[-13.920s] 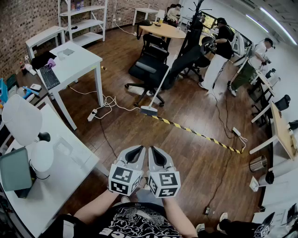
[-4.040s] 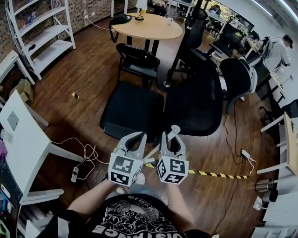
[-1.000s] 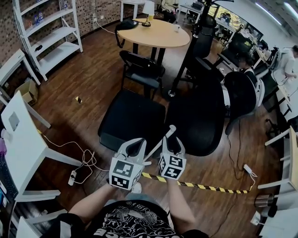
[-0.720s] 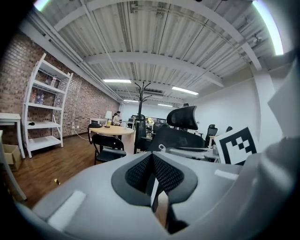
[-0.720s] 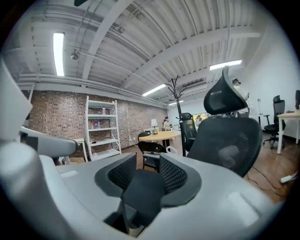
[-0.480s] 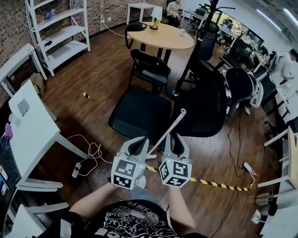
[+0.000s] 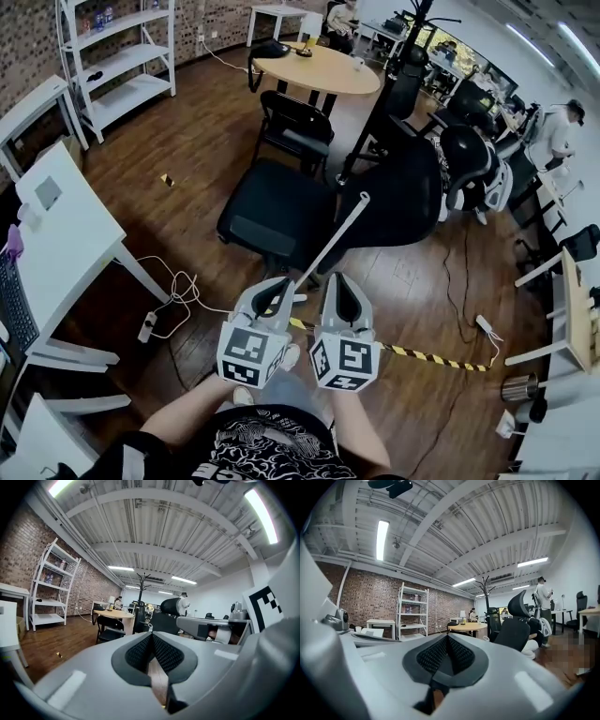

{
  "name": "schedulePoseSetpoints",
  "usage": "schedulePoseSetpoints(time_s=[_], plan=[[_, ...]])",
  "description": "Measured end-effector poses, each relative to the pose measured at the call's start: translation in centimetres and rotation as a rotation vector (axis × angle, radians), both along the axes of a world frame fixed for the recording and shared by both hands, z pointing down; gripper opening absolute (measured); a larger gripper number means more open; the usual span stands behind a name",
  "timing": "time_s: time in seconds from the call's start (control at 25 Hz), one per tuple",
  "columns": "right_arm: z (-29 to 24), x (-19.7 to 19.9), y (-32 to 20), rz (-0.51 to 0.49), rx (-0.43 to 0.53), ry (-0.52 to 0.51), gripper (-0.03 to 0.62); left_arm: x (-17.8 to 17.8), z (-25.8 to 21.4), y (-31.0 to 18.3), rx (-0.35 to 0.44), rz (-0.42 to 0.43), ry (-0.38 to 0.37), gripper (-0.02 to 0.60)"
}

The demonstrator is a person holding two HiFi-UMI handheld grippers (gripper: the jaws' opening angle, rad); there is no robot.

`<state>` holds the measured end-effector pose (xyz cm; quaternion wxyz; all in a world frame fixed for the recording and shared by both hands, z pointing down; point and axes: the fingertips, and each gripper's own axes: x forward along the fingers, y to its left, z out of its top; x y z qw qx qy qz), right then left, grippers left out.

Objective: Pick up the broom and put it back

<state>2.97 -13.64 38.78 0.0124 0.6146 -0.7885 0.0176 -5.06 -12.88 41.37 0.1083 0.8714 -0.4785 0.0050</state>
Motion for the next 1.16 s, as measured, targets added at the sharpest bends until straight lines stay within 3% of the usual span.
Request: schedulePoseSetpoints(time_s=[0.4,1.16], plan=[[0.0,-1.3,6.2,-0.04,0.004,0.016,0.005,0.4,-1.4,4.9,0.047,-0.003,0.031,0.005],[0.5,3.0,12.4,-0.096,-0.011,0.001,0.005,5.8,-1.0,11.5,0.029,-0.024,-0.014,0.005]])
